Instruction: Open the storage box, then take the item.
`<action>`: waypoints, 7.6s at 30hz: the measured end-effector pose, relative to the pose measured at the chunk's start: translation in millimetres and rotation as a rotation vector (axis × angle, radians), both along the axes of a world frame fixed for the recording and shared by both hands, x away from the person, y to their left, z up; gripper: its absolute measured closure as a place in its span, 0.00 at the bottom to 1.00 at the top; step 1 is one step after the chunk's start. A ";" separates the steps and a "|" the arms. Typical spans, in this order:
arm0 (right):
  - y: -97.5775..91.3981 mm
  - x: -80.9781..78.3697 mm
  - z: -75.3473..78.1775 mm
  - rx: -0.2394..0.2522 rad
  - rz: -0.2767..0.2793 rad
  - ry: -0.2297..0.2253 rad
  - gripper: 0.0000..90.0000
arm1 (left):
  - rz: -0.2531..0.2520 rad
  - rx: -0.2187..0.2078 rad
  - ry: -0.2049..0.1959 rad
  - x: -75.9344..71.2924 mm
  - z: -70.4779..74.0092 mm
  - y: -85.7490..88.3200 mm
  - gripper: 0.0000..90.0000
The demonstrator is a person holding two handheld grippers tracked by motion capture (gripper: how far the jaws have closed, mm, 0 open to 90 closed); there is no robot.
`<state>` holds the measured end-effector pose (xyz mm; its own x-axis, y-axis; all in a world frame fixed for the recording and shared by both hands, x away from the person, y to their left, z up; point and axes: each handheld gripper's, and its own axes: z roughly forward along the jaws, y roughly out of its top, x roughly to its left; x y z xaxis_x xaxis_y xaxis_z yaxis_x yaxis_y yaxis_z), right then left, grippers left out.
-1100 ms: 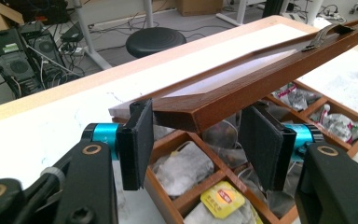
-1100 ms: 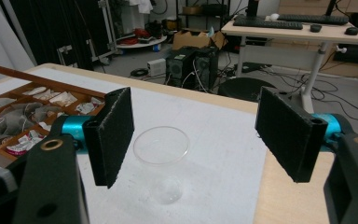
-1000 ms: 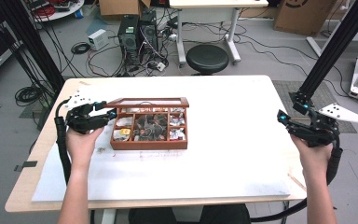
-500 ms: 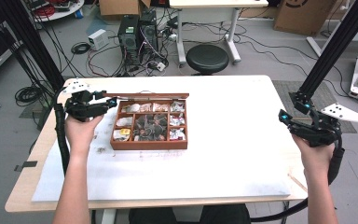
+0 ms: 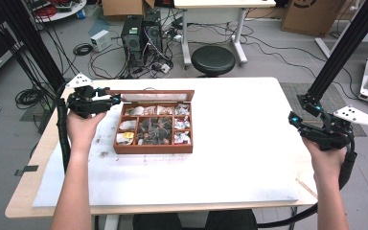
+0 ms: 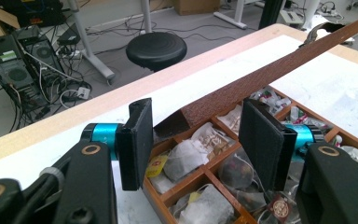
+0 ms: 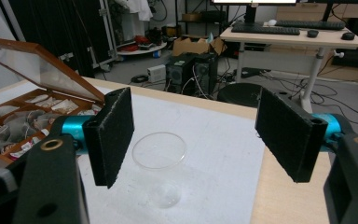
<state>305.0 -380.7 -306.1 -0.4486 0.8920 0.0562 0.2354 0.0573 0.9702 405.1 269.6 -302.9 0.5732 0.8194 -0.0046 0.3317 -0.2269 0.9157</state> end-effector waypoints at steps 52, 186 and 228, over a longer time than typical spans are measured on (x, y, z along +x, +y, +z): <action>-5.9 0.4 5.5 0.041 0.004 -0.021 0.31 | 0.011 -0.001 0.019 17.8 16.0 -8.8 0.41; 359.5 125.4 -88.7 -0.273 0.522 0.505 0.70 | 0.017 -0.015 0.079 29.8 12.9 -16.5 0.32; 286.0 101.5 -14.2 -0.122 0.594 0.302 1.00 | 0.033 0.001 0.079 30.5 12.7 -18.1 0.35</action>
